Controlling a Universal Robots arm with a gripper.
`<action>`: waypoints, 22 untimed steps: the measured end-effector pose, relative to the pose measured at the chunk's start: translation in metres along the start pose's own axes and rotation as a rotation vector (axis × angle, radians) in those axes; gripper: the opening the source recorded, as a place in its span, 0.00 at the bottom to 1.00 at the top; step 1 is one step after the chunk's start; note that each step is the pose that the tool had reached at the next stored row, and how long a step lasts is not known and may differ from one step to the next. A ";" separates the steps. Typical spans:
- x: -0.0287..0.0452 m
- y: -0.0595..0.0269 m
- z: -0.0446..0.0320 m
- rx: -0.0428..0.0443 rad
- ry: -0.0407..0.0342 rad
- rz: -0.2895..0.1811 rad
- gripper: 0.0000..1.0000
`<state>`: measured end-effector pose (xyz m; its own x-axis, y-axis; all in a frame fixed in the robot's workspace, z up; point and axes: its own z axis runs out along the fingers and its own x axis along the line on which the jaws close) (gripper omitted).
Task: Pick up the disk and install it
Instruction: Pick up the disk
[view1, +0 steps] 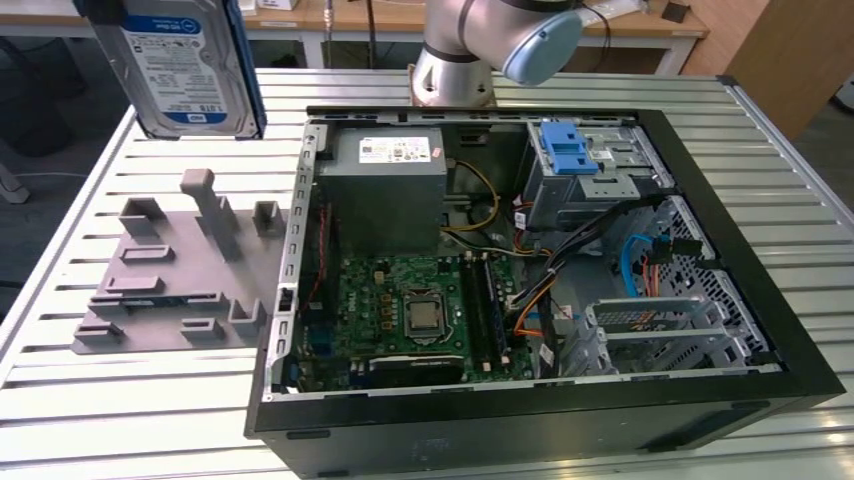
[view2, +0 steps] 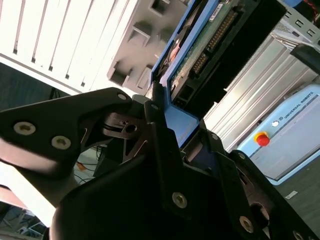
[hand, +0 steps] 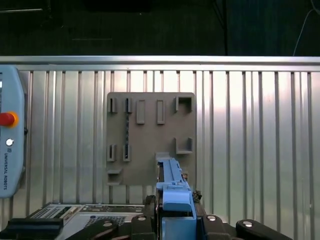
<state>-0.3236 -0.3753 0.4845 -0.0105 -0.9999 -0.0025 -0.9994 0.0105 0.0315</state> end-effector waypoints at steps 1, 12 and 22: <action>0.0035 -0.0004 0.0005 0.0000 -0.0001 0.000 0.36; 0.0136 -0.0126 0.0019 0.0001 -0.0002 0.000 0.36; 0.0136 -0.0213 0.0017 0.0000 -0.0002 0.000 0.36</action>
<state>-0.3025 -0.3892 0.4821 -0.0104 -0.9999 -0.0027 -0.9995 0.0103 0.0315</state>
